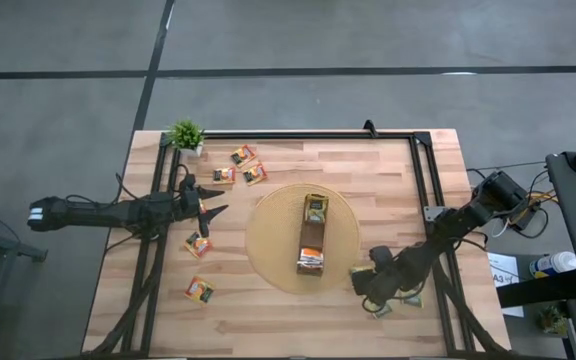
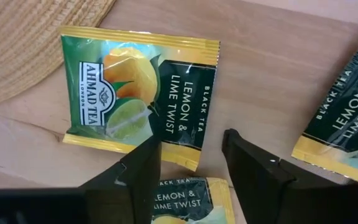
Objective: Pick & Place Tea
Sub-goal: Put the yellow tea bag into the top section of the wooden organizer
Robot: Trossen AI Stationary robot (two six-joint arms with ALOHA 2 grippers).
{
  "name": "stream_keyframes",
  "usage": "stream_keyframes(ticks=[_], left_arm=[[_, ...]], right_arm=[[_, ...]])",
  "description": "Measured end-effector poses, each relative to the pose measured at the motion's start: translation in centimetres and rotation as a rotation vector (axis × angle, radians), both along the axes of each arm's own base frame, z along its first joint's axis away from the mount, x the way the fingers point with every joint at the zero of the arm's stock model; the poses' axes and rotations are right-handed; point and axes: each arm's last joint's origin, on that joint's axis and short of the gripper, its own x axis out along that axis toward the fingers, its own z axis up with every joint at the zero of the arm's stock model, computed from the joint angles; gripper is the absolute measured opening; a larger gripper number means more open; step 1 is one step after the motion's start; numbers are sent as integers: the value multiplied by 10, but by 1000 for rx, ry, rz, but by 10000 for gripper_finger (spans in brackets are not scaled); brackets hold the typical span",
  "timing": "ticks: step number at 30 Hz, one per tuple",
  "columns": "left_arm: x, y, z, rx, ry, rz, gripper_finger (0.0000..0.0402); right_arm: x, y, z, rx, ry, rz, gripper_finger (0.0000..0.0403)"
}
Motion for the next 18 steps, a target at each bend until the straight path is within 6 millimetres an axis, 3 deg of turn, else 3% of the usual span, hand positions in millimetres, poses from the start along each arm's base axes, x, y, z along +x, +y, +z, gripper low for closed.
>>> stream_keyframes(ticks=[6,14,18], left_arm=[[0,0,0,0,0,0,202],[0,0,0,0,0,0,202],[0,0,0,0,0,0,202]], right_arm=[[5,-3,-2,20,41,68,147],[3,-5,1,-14,107,147,30],[2,-7,5,-33,123,187,11]])
